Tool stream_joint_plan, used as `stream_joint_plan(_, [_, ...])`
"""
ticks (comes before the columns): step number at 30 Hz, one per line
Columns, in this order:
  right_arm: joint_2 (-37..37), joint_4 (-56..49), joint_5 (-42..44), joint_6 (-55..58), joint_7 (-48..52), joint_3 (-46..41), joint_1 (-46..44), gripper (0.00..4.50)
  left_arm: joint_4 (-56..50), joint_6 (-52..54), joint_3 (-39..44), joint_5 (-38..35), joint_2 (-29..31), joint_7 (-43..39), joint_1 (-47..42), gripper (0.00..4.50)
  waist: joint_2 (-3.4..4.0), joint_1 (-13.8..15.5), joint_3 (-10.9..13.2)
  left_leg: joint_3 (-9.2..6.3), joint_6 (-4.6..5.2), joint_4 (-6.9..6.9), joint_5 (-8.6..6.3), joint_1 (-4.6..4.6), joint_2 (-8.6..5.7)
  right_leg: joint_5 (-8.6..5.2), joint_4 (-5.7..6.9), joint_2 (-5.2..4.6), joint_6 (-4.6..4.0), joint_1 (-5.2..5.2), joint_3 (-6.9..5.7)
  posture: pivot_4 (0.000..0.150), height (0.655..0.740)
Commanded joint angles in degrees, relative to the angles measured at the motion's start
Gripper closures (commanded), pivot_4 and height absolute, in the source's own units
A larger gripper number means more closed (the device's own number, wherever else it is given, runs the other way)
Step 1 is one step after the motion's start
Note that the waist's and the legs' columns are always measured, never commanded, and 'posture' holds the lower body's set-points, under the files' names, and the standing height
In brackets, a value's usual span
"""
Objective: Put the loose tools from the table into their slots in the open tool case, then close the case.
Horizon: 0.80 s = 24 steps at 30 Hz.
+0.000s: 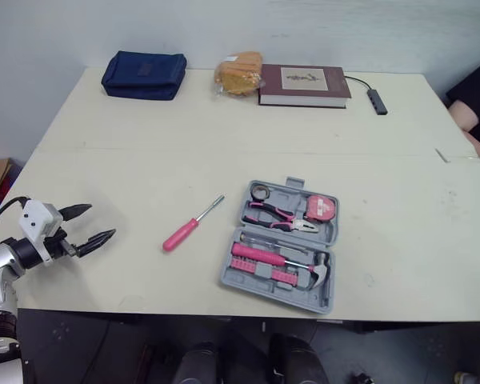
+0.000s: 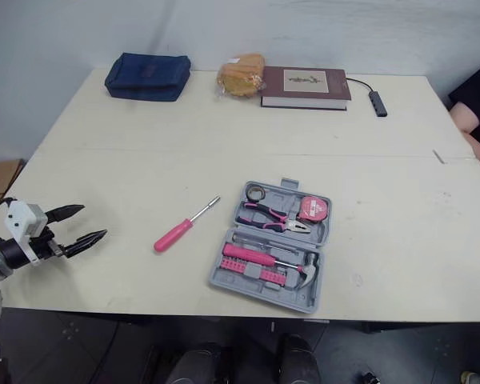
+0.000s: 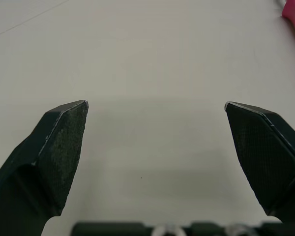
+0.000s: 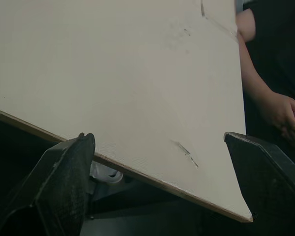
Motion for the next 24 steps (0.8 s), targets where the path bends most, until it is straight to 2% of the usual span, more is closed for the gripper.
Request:
stream_joint_plan(1, [0.3,-3.6,3.8,-2.5,2.2,2.3,-1.2,0.13,-6.0,2.2,-0.4,-1.6,-0.6,-0.4,0.8,0.00,0.13,-0.2,-0.1,0.00,-0.01,0.00,-0.01,0.00,-0.01,0.00,0.01,-0.01,0.00,0.00,0.01,0.150,0.7400])
stream_joint_plan(5, [1.0,-14.8,8.7,2.1,1.4,9.4,-5.5,0.13,-18.3,11.5,-3.0,-3.3,-2.7,1.4,2.9,0.00,0.25,-0.9,-0.1,0.01,0.20,-0.19,0.18,0.05,-0.02,0.00,0.15,0.03,0.00,0.00,0.00,0.150,0.7400])
stream_joint_plan(8, [0.4,-23.3,11.3,5.9,0.0,14.9,-9.8,0.13,-29.0,23.4,-5.4,-5.0,-3.5,5.6,4.7,0.00,0.25,-0.9,-0.1,0.05,0.23,-0.19,0.22,0.08,-0.04,0.00,0.21,0.02,0.00,0.01,0.05,0.150,0.7400])
stream_joint_plan(13, [0.5,-37.0,12.9,10.7,-0.5,24.3,-12.4,0.13,-41.3,33.0,-7.9,-4.5,-5.7,13.3,7.9,0.00,0.28,-0.5,-0.1,0.01,0.18,-0.24,0.24,0.05,-0.02,-0.01,0.18,0.08,-0.02,-0.02,0.03,0.150,0.7400])
stream_joint_plan(18, [0.1,-41.5,11.2,11.4,0.1,29.9,-14.4,0.13,-49.2,40.8,-10.4,-3.1,-8.8,21.6,10.5,0.00,0.24,0.4,-0.1,0.02,0.27,-0.23,0.28,0.01,-0.11,0.02,0.10,0.08,0.03,0.00,0.04,0.150,0.7400])
stream_joint_plan(20, [0.0,-42.6,10.2,11.6,0.7,32.7,-15.3,0.13,-51.6,42.9,-13.4,-0.3,-9.7,25.0,10.5,0.00,0.22,0.7,-0.1,0.01,0.27,-0.23,0.29,0.01,-0.11,0.01,0.11,0.09,0.03,0.00,0.03,0.150,0.7400])
stream_joint_plan(24, [0.4,-42.1,9.2,11.6,-0.2,34.7,-16.6,0.13,-52.4,45.4,-16.5,2.7,-12.0,29.8,9.6,0.00,0.22,0.7,-0.1,0.02,0.26,-0.23,0.31,0.02,-0.13,0.02,0.11,0.12,0.03,0.01,0.04,0.150,0.7400])
